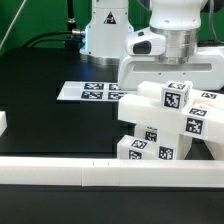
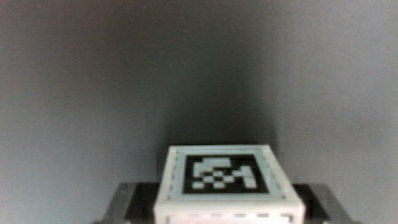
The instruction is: Assemble chair
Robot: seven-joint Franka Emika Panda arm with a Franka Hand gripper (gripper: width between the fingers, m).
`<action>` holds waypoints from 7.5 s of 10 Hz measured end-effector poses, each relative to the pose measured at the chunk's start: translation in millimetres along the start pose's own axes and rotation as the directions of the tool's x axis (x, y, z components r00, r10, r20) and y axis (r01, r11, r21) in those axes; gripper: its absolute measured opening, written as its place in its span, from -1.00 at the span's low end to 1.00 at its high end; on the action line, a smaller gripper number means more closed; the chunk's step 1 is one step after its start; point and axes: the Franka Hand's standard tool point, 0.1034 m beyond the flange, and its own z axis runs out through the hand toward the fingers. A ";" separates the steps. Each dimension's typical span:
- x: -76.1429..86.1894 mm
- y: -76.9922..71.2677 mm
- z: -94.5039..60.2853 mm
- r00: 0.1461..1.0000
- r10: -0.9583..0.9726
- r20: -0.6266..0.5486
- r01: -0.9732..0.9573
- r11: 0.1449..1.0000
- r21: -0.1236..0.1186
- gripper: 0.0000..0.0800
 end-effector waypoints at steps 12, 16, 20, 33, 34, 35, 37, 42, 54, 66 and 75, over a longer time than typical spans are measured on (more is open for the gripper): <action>112.4 10.6 -125.4 0.995 -0.095 0.006 0.094 0.994 0.061 -0.32; 127.5 6.9 -126.3 0.993 -0.116 -0.009 0.116 0.992 0.050 -0.32; 117.2 4.3 -117.4 0.989 -0.146 -0.015 0.147 0.989 0.032 -0.32; 126.2 5.2 -104.2 0.982 -0.169 -0.083 0.170 0.985 0.005 -0.32; 126.2 5.1 -104.5 0.981 -0.176 -0.084 0.177 0.984 0.004 -0.32; 126.2 5.0 -104.5 0.981 -0.176 -0.084 0.177 0.984 0.004 -0.32; 126.2 5.0 -104.5 0.981 -0.176 -0.084 0.177 0.984 0.004 -0.32; 126.2 5.0 -104.6 0.985 -0.153 -0.084 0.154 0.988 0.006 -0.32; 125.4 3.7 -103.7 0.766 0.643 -0.020 -0.637 0.763 0.110 0.23; 128.8 3.6 -108.6 0.953 -0.293 -0.075 0.290 0.956 -0.052 0.62; 128.4 0.4 -106.7 0.978 -0.190 -0.087 0.189 0.982 -0.023 -0.30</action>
Offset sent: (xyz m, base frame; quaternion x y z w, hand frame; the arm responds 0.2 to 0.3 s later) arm 0.0390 -0.0108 0.0795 0.0136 -0.0656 -0.0423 0.9969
